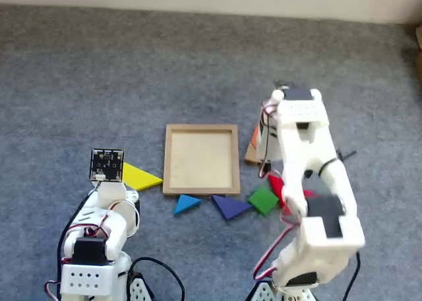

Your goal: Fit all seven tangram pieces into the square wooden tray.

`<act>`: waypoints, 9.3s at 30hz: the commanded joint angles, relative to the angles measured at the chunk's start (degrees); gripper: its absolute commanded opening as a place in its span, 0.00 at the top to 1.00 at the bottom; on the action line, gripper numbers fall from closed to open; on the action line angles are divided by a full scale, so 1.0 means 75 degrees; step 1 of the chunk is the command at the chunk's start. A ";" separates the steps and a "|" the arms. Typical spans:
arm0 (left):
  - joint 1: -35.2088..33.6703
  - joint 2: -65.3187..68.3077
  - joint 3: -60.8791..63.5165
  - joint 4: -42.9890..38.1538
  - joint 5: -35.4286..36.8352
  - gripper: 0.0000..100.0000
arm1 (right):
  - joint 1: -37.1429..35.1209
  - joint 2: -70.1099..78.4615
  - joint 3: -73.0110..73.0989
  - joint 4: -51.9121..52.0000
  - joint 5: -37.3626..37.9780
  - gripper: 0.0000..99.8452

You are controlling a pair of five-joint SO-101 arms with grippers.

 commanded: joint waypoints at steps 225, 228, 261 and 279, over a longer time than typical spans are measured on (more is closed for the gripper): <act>0.0064 -0.0182 0.0170 0.0059 -0.0059 0.99 | -0.2772 0.3780 -0.4085 0.0674 0.0785 0.95; 0.0064 -0.0182 0.0170 0.0059 -0.0059 0.99 | -0.2807 0.3757 -0.4120 0.0885 0.1008 0.95; 0.0064 -0.0182 0.0170 0.0059 -0.0059 0.99 | -0.2608 0.4554 -0.4800 0.0885 0.1055 0.95; 0.0064 -0.0182 0.0170 0.0059 -0.0059 0.99 | -0.2385 0.2174 -0.4741 0.1471 0.1114 0.98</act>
